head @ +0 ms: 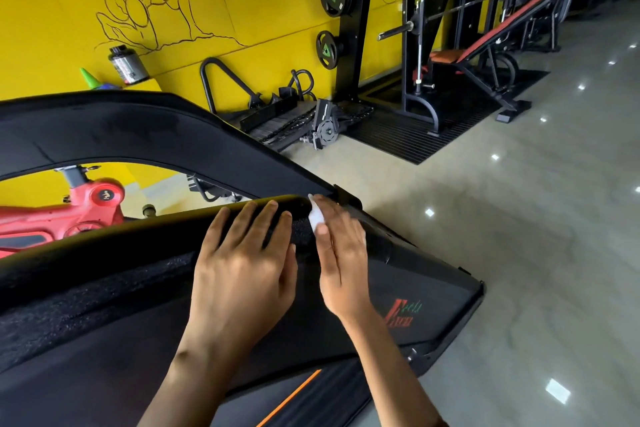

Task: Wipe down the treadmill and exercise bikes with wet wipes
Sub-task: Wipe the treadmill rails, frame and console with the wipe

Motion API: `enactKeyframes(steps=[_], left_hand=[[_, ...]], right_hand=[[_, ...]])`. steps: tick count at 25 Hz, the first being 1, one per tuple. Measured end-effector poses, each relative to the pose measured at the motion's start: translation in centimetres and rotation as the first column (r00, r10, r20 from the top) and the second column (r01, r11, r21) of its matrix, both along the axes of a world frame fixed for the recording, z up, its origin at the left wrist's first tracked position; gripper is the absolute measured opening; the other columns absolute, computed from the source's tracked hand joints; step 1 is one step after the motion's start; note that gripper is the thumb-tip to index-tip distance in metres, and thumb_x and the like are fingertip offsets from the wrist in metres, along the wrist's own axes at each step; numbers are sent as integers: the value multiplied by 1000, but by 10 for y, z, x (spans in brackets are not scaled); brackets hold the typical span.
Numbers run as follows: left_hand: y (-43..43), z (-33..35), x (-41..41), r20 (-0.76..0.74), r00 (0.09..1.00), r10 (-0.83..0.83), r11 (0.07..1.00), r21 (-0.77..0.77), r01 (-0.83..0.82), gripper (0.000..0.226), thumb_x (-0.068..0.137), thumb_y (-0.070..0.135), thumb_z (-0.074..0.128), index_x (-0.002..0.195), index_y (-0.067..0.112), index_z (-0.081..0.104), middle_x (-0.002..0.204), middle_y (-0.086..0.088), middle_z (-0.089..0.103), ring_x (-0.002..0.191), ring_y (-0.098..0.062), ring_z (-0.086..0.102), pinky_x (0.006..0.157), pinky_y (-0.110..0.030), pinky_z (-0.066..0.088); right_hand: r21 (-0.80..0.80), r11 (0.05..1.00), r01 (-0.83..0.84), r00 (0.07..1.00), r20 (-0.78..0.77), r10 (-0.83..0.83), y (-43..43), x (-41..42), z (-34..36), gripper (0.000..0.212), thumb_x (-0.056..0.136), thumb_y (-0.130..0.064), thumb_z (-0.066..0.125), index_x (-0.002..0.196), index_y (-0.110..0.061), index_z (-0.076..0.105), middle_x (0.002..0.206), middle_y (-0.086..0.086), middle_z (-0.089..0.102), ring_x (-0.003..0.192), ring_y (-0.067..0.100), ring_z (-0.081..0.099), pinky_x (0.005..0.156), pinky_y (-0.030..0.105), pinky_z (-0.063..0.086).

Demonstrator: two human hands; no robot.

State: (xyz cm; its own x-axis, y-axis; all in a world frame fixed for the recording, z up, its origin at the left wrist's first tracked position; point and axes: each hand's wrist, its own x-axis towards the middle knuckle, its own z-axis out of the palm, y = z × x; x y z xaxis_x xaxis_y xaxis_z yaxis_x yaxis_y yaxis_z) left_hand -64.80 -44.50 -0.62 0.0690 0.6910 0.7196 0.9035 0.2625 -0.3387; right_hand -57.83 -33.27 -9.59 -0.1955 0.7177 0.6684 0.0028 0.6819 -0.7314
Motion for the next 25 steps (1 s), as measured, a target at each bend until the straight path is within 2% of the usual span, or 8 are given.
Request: enactKeyframes(steps=[2, 5, 7, 9, 13, 17, 22, 25], left_hand=[[-3, 3, -3, 6, 1000, -3, 1000, 15, 3, 33, 84, 21, 53, 105, 4, 72, 112, -15, 69, 103, -33, 66, 97, -45, 39], [-9, 3, -6, -2, 1000, 0, 999, 36, 0, 34, 84, 21, 52, 106, 2, 71, 112, -16, 69, 103, -33, 66, 98, -44, 39], [-9, 0, -5, -14, 1000, 4, 999, 42, -3, 35, 85, 21, 52, 107, 2, 71, 114, -17, 68, 105, -34, 65, 98, -45, 39], [-9, -3, -7, -45, 999, 4, 999, 41, -2, 35, 87, 21, 52, 110, 1, 70, 116, -18, 67, 108, -33, 64, 99, -46, 40], [-17, -8, -11, -105, 994, -24, 999, 45, 29, 35, 90, 20, 52, 115, 2, 68, 123, -19, 64, 113, -33, 62, 102, -46, 38], [-35, -22, -12, -138, 989, -51, 998, 19, 54, 38, 89, 15, 55, 125, 6, 63, 138, -16, 52, 130, -29, 48, 111, -44, 30], [-64, -43, -21, -169, 986, -6, 999, -47, -2, 50, 86, 13, 58, 136, 12, 54, 150, -11, 37, 142, -23, 28, 118, -35, 12], [-76, -54, -25, -162, 987, 26, 998, -50, -34, 54, 87, 17, 59, 140, 14, 49, 156, -6, 27, 147, -17, 15, 118, -34, 9]], right_hand=[[41, 999, 18, 1000, -2, -18, 9, 4, -20, 42, 101, -27, 26, 131, -16, 53, 129, -1, 56, 122, 11, 49, 106, 31, 32], [-309, 934, 179, 962, -146, -233, 30, 13, -60, 39, 101, -31, 26, 126, -21, 55, 124, -5, 57, 124, 22, 48, 111, 49, 27], [-461, 878, 132, 952, -187, -242, 18, 5, -49, 36, 100, -37, 25, 127, -30, 48, 133, -24, 44, 140, 21, 31, 120, 35, 7], [-299, 951, 80, 975, -173, -137, -13, -11, -19, 42, 101, -43, 21, 137, -33, 40, 144, -27, 33, 145, 12, 19, 118, 24, 0], [115, 989, 90, 994, -75, -82, -35, -21, -34, 47, 105, -37, 15, 151, -32, 18, 158, -10, 18, 146, 19, 17, 120, 43, 8], [-289, 938, 193, 937, -230, -264, -31, -19, -59, 50, 105, -38, 16, 150, -16, 19, 158, -15, 14, 148, 20, 10, 117, 53, 12], [300, 953, 49, 998, 24, -59, -74, -37, -66, 49, 106, -31, 16, 153, -24, 5, 160, -8, -3, 148, 22, 1, 119, 40, 3], [-15, 989, 146, 989, -35, -147, -60, -27, -108, 49, 105, -38, 12, 152, -31, 0, 159, -16, -7, 148, 14, -3, 120, 43, 2]])
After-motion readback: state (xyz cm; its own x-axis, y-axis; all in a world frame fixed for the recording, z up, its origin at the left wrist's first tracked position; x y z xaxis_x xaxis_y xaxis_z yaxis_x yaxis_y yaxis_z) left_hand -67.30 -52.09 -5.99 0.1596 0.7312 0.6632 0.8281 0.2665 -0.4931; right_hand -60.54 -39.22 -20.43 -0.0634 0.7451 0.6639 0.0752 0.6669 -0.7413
